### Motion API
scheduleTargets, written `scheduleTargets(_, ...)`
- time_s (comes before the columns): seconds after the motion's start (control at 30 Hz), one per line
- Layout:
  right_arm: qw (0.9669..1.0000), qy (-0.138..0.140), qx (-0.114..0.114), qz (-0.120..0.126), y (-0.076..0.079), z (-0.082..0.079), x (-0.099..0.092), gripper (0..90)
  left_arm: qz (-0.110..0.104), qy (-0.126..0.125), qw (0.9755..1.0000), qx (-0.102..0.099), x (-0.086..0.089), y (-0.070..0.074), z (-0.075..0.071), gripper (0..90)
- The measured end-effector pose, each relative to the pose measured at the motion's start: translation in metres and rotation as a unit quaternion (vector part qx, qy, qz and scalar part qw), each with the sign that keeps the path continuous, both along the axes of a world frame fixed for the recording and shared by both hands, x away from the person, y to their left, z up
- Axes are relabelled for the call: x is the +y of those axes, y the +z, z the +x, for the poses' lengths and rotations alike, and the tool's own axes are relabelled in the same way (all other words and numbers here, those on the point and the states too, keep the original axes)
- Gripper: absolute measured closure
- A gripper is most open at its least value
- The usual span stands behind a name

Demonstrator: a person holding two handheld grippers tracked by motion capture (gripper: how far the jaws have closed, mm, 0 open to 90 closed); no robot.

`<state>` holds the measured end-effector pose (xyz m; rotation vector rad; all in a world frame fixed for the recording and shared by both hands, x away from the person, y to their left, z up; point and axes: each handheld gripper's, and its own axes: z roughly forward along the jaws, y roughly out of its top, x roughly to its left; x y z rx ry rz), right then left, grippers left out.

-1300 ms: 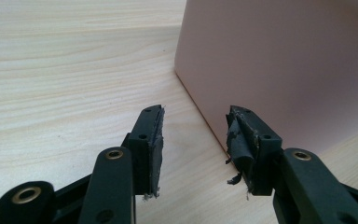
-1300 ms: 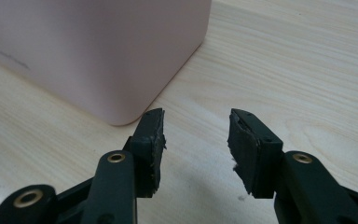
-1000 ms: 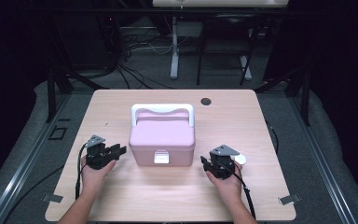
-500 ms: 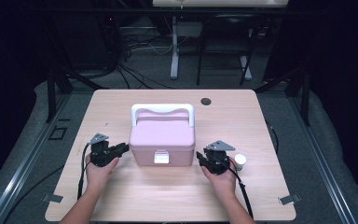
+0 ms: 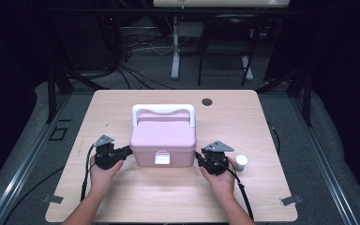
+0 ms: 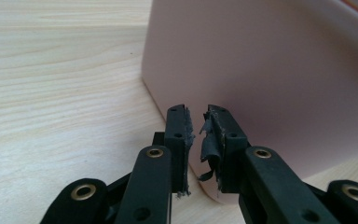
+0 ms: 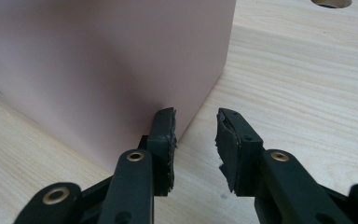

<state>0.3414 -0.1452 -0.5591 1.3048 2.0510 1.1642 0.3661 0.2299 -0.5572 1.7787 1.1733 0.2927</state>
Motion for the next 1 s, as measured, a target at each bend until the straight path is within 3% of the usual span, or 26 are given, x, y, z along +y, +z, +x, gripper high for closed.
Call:
scheduleTargets(0.2,1.0,0.0,-0.004,-0.007,0.0,-0.002,0.002,69.8,0.005,0.005,1.0,-0.007,-0.002,0.003,-0.003,80.2)
scheduleTargets(0.33,0.9999,0.0,-0.002,-0.011,0.001,-0.004,0.006,76.3,0.023,0.008,0.9996,-0.017,-0.006,0.006,-0.007,82.8)
scheduleTargets(0.63,0.9996,-0.005,-0.011,-0.024,0.002,-0.008,0.013,88.0,0.038,0.008,0.999,-0.023,-0.012,0.008,-0.012,89.2)
scheduleTargets(1.0,0.9993,-0.007,-0.011,-0.036,0.003,-0.011,0.013,90.0,0.039,0.0,0.999,-0.021,-0.014,0.009,-0.016,89.8)
